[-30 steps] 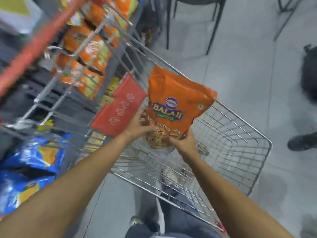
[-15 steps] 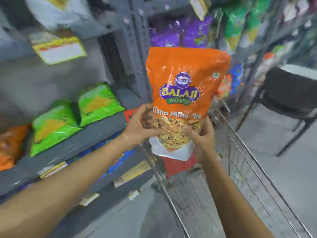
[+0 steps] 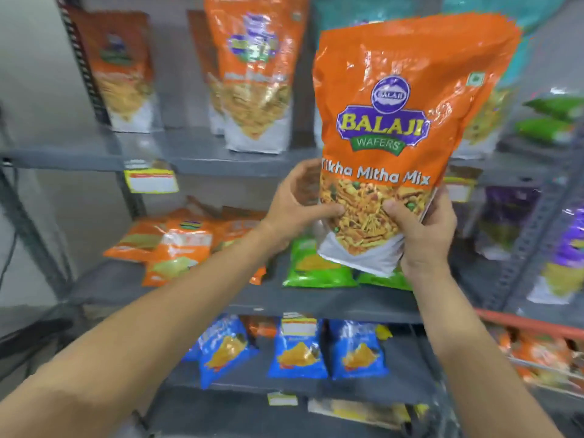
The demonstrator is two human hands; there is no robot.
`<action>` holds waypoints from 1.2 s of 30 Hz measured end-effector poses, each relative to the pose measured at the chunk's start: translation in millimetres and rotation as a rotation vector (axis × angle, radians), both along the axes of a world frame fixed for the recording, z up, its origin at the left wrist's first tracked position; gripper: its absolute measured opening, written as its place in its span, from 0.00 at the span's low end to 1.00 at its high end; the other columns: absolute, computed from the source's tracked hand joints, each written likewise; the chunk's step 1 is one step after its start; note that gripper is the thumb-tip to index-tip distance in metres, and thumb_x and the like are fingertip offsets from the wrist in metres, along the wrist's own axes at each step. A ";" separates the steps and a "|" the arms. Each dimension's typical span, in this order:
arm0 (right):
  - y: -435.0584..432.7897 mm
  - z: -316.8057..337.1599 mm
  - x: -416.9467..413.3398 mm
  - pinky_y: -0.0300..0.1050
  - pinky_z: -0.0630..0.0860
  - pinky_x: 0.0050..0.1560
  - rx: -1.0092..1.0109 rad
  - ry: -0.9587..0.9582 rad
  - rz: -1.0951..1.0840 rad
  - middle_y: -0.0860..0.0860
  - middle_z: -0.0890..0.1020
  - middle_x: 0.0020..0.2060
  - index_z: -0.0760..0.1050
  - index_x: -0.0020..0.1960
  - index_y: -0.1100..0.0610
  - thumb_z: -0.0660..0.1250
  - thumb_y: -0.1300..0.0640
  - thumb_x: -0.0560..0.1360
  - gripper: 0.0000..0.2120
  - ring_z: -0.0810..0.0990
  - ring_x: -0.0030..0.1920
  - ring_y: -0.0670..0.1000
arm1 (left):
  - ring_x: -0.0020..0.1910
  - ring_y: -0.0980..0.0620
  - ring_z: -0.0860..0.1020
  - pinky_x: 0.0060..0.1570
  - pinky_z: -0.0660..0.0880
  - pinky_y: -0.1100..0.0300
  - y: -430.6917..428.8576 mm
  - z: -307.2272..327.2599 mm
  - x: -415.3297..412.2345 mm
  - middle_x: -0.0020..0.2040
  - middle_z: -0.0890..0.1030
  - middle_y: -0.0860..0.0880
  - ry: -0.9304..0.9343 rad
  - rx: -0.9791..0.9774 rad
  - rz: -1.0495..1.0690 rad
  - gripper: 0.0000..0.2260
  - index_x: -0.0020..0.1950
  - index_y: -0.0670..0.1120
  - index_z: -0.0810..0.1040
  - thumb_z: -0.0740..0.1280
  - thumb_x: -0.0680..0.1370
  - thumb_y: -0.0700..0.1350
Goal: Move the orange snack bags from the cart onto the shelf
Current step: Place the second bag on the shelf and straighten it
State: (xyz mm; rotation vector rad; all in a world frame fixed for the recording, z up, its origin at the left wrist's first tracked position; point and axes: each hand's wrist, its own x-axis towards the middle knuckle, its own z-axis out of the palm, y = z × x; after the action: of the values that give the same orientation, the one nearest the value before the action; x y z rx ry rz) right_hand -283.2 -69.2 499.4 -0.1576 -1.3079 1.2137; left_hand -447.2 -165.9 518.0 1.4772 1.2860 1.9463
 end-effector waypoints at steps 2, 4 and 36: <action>-22.0 17.5 -48.2 0.45 0.79 0.49 0.021 0.031 0.028 0.43 0.85 0.42 0.76 0.50 0.52 0.76 0.56 0.59 0.20 0.82 0.44 0.46 | 0.50 0.54 0.78 0.56 0.75 0.54 -28.2 15.1 -42.3 0.48 0.82 0.58 0.010 0.054 0.051 0.34 0.54 0.52 0.74 0.82 0.51 0.50; -46.9 35.1 -99.4 0.46 0.79 0.49 0.044 0.055 0.042 0.45 0.85 0.42 0.76 0.51 0.53 0.76 0.56 0.59 0.21 0.82 0.44 0.47 | 0.48 0.56 0.79 0.53 0.77 0.56 -54.8 29.9 -86.2 0.48 0.80 0.54 0.031 0.094 0.099 0.32 0.54 0.53 0.74 0.80 0.52 0.47; -61.9 118.6 -428.7 0.48 0.77 0.46 -0.016 -0.445 0.454 0.48 0.82 0.45 0.72 0.53 0.47 0.71 0.52 0.54 0.27 0.81 0.45 0.50 | 0.63 0.50 0.73 0.63 0.73 0.49 -132.2 86.9 -437.1 0.64 0.75 0.48 0.062 -0.045 0.250 0.31 0.60 0.57 0.71 0.78 0.60 0.51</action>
State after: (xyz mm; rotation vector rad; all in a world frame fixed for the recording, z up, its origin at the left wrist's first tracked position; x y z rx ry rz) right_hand -711.9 -131.1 618.1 -0.1517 -1.7846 1.6359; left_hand -884.4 -298.1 604.9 1.4231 1.5980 2.0208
